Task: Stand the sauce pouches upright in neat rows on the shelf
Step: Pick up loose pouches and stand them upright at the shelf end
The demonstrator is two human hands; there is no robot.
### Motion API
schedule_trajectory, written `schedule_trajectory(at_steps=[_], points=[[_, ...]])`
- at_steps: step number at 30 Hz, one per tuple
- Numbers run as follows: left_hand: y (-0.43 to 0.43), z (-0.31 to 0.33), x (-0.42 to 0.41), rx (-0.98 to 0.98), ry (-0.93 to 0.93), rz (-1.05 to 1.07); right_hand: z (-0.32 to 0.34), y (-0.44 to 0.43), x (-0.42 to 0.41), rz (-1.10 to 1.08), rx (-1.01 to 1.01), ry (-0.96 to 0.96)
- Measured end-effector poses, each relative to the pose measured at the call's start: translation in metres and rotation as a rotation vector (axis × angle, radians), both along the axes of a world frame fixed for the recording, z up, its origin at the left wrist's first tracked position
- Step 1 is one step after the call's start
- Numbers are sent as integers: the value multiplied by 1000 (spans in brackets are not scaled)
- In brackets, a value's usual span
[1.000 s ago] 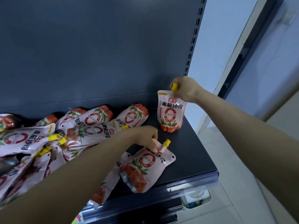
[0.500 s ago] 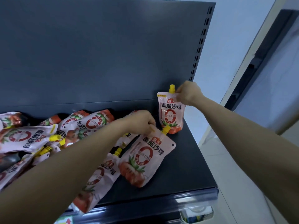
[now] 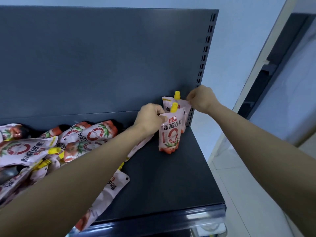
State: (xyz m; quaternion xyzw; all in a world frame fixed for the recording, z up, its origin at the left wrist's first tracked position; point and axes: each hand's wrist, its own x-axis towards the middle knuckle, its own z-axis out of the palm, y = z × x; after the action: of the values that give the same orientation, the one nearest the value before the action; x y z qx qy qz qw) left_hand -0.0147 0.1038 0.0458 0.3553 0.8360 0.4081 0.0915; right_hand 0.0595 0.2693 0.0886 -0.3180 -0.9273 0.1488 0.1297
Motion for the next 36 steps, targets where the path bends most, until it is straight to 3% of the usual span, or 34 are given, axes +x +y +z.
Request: schedule_trajectory(at_steps=[12,16,21,28,36], points=[[-1,5,17,-13,-50,-115,9,-22,18,23,75,120],[-19,20,13,-35,57,-116,16,-42,20,107,128,199],[-66,46,8,-92,326,-70,25,-77,15,268,128,286],[-136,55,-1,-224,577,39,24,-123,-10,466,206,192],[-186,25,-17,-401,517,128,-13,-161,-51,625,128,-33]])
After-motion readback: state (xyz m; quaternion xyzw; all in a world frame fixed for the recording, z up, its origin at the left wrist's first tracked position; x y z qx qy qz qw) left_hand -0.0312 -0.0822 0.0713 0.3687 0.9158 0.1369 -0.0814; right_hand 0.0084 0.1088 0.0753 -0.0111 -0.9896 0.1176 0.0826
